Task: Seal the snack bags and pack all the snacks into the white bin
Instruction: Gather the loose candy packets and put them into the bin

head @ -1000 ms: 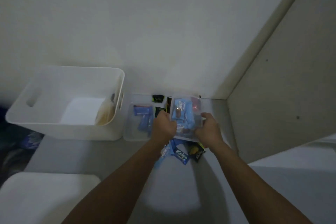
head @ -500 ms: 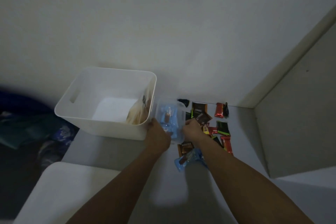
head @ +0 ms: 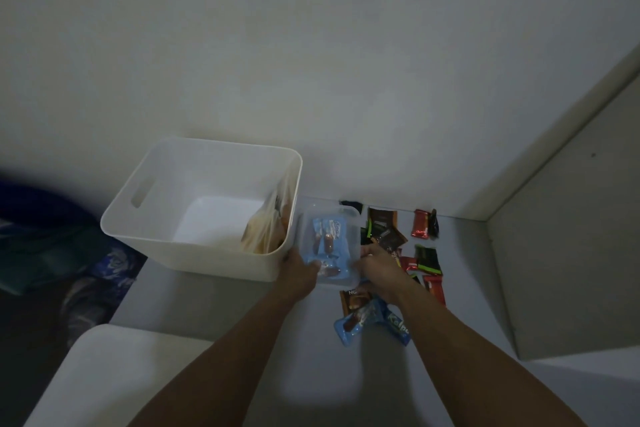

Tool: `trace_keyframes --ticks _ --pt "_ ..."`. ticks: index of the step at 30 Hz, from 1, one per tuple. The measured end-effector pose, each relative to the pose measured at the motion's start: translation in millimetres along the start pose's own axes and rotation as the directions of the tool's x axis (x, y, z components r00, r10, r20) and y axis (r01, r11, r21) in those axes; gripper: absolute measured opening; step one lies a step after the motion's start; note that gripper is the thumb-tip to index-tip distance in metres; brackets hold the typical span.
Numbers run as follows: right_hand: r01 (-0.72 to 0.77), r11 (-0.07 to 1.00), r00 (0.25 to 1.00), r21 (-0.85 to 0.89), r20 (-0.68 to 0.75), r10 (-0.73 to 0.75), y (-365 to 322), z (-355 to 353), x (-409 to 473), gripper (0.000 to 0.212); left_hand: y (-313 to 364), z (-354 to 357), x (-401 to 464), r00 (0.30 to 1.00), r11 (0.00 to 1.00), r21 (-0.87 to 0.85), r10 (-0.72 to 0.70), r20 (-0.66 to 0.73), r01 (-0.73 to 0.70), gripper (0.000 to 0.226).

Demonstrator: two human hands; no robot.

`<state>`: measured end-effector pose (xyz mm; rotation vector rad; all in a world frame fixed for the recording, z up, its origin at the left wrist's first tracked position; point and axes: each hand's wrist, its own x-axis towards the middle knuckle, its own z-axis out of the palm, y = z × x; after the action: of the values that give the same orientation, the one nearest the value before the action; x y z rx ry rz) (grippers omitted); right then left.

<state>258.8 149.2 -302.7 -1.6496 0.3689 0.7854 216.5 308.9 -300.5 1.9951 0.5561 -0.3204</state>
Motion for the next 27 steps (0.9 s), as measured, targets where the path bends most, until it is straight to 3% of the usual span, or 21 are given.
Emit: trace_keyframes --ticks 9,15,21,27 --pt "0.083 0.996 0.991 0.026 -0.103 -0.08 -18.2 -21.2 -28.0 0.017 23.1 -1.3 -8.5 0.992 0.987 -0.096 0.126 -0.016 -0.127 0.033" --pt "0.264 0.964 0.951 -0.037 -0.156 -0.266 -78.0 -44.4 -80.8 0.022 81.2 -31.6 -28.7 0.972 0.943 -0.244 0.237 0.007 -0.228 0.046" --pt "0.383 0.922 0.919 -0.061 -0.079 -0.387 -139.0 -23.5 -112.8 0.023 119.5 -100.6 -49.0 0.964 0.863 -0.43 0.255 -0.081 -0.264 0.017" --pt "0.386 0.919 0.922 -0.086 0.074 -0.38 -179.0 60.6 -96.5 0.039 94.2 -194.2 -39.7 0.982 0.909 -0.375 0.145 -0.125 -0.182 0.024"
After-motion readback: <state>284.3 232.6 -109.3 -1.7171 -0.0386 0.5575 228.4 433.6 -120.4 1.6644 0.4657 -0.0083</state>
